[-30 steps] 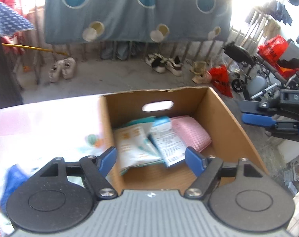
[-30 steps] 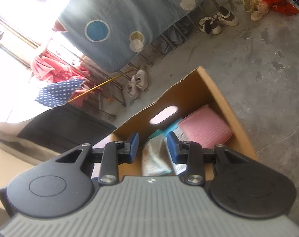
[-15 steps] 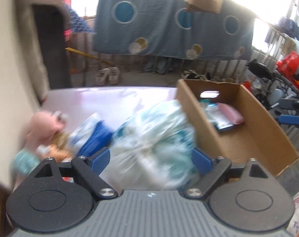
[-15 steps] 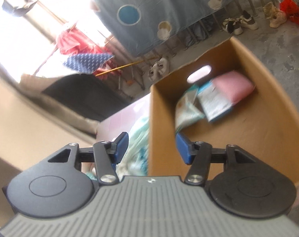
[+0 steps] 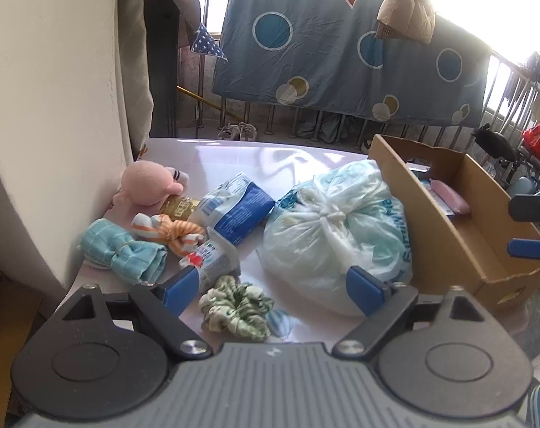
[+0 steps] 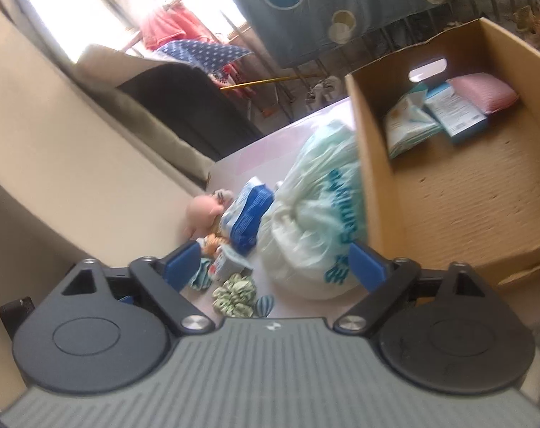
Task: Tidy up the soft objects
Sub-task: 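Withdraw the right gripper from the box back over the table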
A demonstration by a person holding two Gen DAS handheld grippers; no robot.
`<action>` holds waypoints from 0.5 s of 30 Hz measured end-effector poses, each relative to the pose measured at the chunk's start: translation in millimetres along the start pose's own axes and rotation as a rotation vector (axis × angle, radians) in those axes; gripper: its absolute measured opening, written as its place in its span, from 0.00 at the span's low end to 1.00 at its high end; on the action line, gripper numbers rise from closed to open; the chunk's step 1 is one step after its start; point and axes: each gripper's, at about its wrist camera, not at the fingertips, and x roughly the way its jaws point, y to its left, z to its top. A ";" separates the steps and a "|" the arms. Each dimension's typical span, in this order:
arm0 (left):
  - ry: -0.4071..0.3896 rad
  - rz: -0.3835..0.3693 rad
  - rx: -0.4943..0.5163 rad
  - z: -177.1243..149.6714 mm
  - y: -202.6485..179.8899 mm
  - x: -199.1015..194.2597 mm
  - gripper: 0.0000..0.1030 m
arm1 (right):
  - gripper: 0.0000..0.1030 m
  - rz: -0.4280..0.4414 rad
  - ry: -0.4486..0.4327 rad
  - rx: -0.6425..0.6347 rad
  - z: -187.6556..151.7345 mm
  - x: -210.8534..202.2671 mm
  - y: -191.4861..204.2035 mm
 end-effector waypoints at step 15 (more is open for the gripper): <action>-0.084 0.077 -0.038 -24.0 27.5 -49.6 1.00 | 0.99 -0.190 -0.040 -0.281 -13.3 -14.6 70.6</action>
